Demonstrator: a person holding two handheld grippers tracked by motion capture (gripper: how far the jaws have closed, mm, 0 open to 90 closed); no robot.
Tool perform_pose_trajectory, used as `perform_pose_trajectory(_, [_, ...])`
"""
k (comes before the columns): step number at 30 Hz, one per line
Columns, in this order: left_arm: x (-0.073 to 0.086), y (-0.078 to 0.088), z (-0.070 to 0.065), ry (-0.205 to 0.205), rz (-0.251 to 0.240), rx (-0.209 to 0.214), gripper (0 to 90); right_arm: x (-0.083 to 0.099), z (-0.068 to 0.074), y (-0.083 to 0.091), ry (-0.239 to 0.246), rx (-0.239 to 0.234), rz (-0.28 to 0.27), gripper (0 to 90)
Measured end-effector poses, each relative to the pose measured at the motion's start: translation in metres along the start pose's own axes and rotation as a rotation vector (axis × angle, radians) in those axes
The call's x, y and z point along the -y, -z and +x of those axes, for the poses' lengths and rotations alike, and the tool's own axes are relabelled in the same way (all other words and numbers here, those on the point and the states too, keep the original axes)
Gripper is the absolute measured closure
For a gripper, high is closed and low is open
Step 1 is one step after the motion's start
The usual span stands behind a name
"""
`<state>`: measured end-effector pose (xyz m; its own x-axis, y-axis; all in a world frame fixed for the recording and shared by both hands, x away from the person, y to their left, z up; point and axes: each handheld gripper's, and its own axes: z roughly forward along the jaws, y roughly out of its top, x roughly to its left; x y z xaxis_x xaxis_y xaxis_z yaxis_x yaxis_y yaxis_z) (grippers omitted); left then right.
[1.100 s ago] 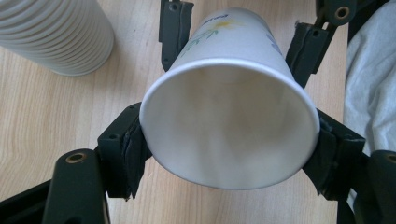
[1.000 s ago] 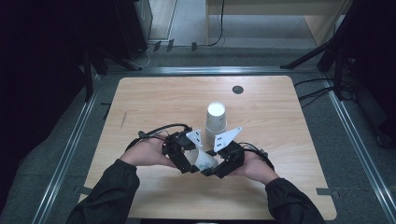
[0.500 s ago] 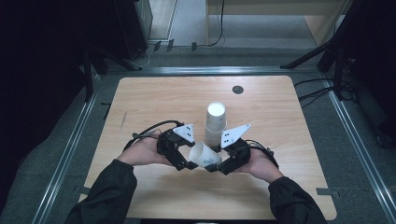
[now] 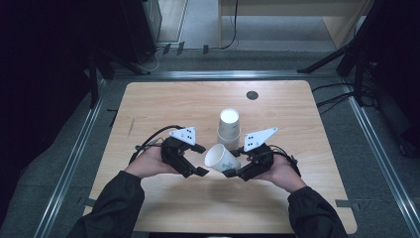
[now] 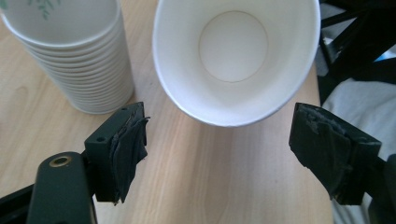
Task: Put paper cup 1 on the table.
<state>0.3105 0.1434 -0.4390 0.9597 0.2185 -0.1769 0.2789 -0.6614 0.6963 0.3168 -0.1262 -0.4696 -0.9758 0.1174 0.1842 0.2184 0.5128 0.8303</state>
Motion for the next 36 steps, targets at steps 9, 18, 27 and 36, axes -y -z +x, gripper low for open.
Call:
perform_pose_trajectory(9, [0.002,-0.007,0.001,0.053,-0.094,0.026,19.2,-0.001,-0.001,-0.001,-0.003,-0.022,-0.010,33.9])
perform_pose_trajectory(18, [-0.002,-0.014,-0.002,0.070,-0.158,0.031,19.1,-0.003,-0.002,-0.010,-0.020,-0.059,-0.019,33.9])
perform_pose_trajectory(27, [-0.001,-0.014,-0.005,0.051,-0.163,0.012,24.2,-0.004,-0.001,-0.015,-0.023,-0.075,-0.010,34.2])
perform_pose_trajectory(36, [-0.001,-0.006,-0.006,0.041,-0.159,-0.015,25.5,-0.003,-0.002,-0.017,-0.039,-0.065,0.005,28.7])
